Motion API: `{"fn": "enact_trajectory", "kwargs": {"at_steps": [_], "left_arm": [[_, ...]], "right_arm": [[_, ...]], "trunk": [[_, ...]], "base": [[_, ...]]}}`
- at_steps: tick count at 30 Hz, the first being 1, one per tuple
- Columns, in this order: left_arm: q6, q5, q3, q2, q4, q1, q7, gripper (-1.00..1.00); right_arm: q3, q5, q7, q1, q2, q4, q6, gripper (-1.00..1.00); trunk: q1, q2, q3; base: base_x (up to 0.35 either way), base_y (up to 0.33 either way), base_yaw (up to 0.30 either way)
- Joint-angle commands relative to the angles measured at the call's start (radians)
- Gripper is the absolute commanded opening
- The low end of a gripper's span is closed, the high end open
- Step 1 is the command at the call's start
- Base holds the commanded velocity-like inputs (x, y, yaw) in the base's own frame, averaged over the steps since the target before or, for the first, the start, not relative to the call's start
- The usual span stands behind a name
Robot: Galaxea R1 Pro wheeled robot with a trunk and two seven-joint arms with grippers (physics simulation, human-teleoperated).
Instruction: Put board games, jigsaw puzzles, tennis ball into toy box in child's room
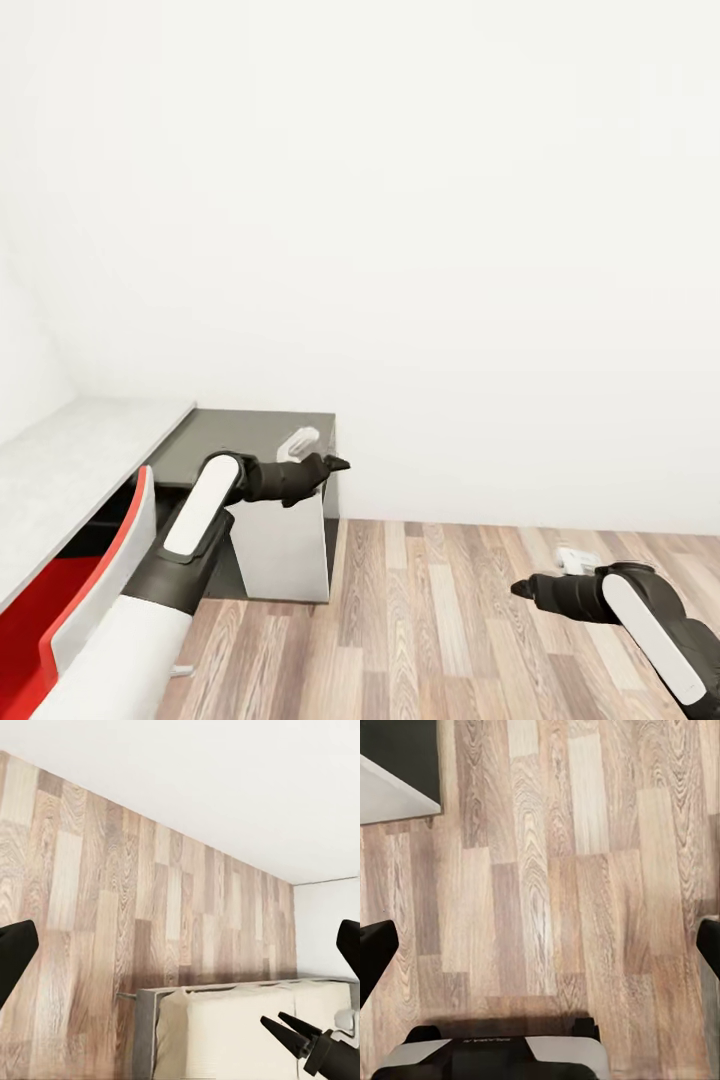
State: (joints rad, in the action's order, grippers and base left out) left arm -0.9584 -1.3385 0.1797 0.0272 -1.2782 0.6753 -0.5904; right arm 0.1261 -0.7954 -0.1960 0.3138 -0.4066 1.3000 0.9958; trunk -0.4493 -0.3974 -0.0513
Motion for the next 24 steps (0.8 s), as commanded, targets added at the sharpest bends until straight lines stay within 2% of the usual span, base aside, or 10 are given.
{"fn": "enact_trajectory", "kwargs": {"at_steps": [1, 4, 5, 15, 17, 18, 20, 21, 23, 24], "left_arm": [[0.000, -0.010, 0.000, 0.000, 0.000, 0.001, -0.010, 1.00], [0.030, 0.060, 0.000, 0.014, 0.093, -0.012, 0.014, 1.00], [0.030, 0.060, 0.000, 0.014, 0.093, -0.012, 0.014, 1.00], [0.117, 0.195, 0.005, 0.020, 0.340, -0.036, 0.081, 1.00], [0.151, 0.248, 0.006, 0.021, 0.422, -0.042, 0.105, 1.00], [0.151, 0.248, 0.006, 0.021, 0.422, -0.042, 0.105, 1.00], [0.186, 0.305, 0.007, 0.020, 0.498, -0.050, 0.129, 1.00], [0.186, 0.305, 0.007, 0.020, 0.498, -0.050, 0.129, 1.00], [0.218, 0.366, 0.007, 0.020, 0.570, -0.062, 0.149, 1.00], [0.218, 0.366, 0.007, 0.020, 0.570, -0.062, 0.149, 1.00]], "right_arm": [[0.002, -0.011, -0.010, 0.001, -0.001, 0.000, 0.001, 1.00], [0.026, -0.010, -0.010, 0.000, 0.000, -0.061, -0.007, 1.00], [0.026, -0.010, -0.010, 0.000, 0.000, -0.061, -0.007, 1.00], [0.131, -0.008, -0.010, -0.010, 0.001, -0.156, -0.073, 1.00], [0.173, -0.005, -0.010, -0.015, 0.002, -0.210, -0.125, 1.00], [0.173, -0.005, -0.010, -0.015, 0.002, -0.210, -0.125, 1.00], [0.223, -0.001, -0.010, -0.018, 0.005, -0.273, -0.192, 1.00], [0.223, -0.001, -0.010, -0.018, 0.005, -0.273, -0.192, 1.00], [0.282, 0.002, -0.009, -0.020, 0.013, -0.343, -0.269, 1.00], [0.282, 0.002, -0.009, -0.020, 0.013, -0.343, -0.269, 1.00]], "trunk": [[-0.001, -0.003, -0.001], [-0.001, -0.003, 0.002], [-0.001, -0.003, 0.003], [-0.001, -0.003, 0.007], [-0.001, -0.003, 0.007], [-0.001, -0.003, 0.007], [-0.001, -0.003, 0.008], [-0.001, -0.003, 0.008], [-0.001, -0.003, 0.008], [-0.001, -0.003, 0.008]], "base": [[0.000, 0.000, -0.002], [0.000, 0.000, -0.001], [0.000, 0.000, 0.000], [0.000, 0.000, 0.000], [0.000, 0.000, 0.000], [0.000, 0.000, 0.000], [0.000, 0.000, 0.000], [0.000, 0.000, 0.000], [0.000, 0.000, 0.000], [0.000, 0.000, 0.000]]}}
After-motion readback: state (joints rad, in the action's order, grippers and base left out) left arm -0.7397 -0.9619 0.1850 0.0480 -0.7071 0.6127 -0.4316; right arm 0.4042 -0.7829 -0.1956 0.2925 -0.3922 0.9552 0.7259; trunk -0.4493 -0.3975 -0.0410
